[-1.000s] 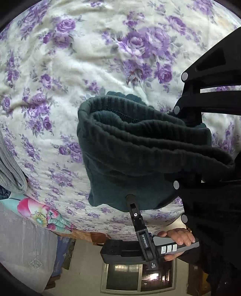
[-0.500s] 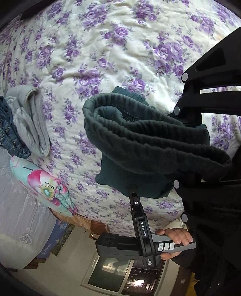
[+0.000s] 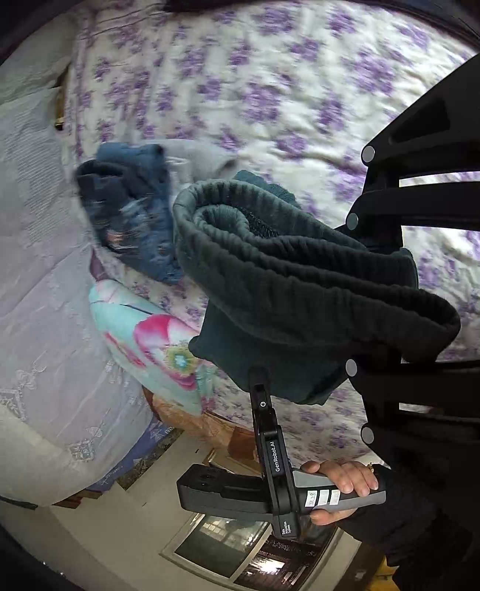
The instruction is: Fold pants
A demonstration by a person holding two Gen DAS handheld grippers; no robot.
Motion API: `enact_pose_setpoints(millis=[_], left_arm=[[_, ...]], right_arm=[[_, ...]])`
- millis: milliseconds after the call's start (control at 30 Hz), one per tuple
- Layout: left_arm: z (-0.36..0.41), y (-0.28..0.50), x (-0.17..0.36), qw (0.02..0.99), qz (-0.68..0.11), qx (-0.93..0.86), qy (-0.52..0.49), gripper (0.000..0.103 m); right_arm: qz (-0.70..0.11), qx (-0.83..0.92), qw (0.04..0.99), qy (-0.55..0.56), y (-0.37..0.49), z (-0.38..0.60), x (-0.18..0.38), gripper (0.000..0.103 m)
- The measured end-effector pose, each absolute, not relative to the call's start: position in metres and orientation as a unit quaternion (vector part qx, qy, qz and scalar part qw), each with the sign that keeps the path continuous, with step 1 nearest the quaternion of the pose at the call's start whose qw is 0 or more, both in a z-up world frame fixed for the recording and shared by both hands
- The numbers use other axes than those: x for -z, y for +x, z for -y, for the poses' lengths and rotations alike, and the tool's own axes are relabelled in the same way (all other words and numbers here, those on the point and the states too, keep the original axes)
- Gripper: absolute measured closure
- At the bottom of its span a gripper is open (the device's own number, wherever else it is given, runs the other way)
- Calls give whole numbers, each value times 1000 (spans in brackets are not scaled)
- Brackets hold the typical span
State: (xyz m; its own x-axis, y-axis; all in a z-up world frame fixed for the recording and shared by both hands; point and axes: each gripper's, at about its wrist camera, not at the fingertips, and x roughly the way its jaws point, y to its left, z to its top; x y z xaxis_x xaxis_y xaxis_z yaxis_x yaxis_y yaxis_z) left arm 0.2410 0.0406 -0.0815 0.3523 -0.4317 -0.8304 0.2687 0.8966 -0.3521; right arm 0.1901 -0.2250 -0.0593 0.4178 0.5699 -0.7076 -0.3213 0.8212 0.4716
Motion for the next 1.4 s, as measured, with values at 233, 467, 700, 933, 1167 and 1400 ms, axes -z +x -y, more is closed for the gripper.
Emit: enact_pose_setpoints(millis=[233, 467, 700, 933, 1167, 1400], left_arm=[[-15, 403, 17, 840, -494, 213, -68, 90], [-2, 499, 100, 803, -564, 184, -54, 89], [-12, 491, 115, 826, -545, 145, -23, 40], [-18, 427, 58, 872, -478, 103, -3, 18], [-8, 304, 7, 909, -411, 70, 14, 5], [-3, 180, -11, 911, -410, 45, 19, 5]], right_arm=[[-446, -218, 860, 117, 347, 229, -10, 72], [-511, -149, 837, 125, 428, 248, 71, 68], [-502, -131, 842, 145, 427, 268, 83, 37], [-415, -98, 902, 74, 378, 257, 15, 22], [-375, -40, 926, 23, 275, 230, -15, 4], [-415, 26, 909, -21, 173, 199, 17, 4]])
